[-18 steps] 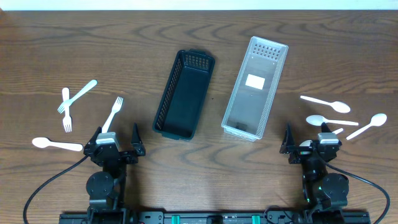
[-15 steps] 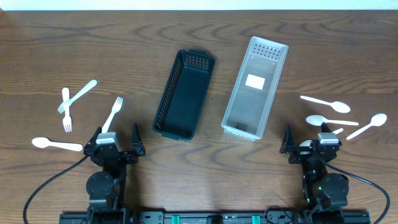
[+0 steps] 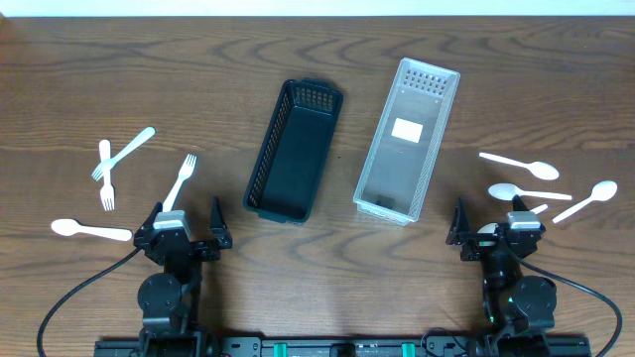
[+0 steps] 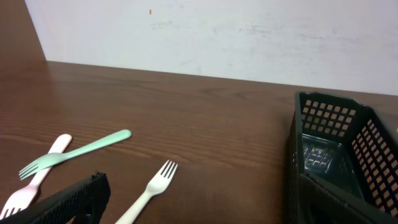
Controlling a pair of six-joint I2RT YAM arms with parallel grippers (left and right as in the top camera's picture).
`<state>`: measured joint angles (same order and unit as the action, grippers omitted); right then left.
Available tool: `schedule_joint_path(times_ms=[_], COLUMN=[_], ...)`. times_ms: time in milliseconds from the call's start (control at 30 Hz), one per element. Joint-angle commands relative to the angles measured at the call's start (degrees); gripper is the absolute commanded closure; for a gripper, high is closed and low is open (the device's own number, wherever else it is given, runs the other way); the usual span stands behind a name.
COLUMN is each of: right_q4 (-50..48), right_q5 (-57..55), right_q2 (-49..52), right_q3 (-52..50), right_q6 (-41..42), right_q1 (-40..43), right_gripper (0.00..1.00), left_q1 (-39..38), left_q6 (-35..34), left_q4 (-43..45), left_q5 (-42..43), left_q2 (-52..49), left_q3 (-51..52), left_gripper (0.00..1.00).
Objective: Pack container
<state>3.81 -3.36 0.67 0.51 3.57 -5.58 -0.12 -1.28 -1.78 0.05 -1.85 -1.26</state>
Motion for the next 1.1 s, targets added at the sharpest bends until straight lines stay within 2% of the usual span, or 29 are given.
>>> schedule_joint_path(times_ms=[0, 1067], right_q4=[0.17, -0.68], right_q5=[0.39, 0.37], right_q2=[-0.28, -0.28], right_q3=[-0.20, -0.20], right_q6=[-0.66, 0.94], right_q1=[-0.44, -0.44], right_gripper=[0.01, 0.01], left_q1=[-0.22, -0.22], left_q6=[0.55, -0.52], left_q4=[-2.51, -2.47], left_q5=[-0.68, -0.61], left_q2=[-0.26, -0.26], left_q3=[0.90, 0.90], left_gripper=[0.02, 0.02])
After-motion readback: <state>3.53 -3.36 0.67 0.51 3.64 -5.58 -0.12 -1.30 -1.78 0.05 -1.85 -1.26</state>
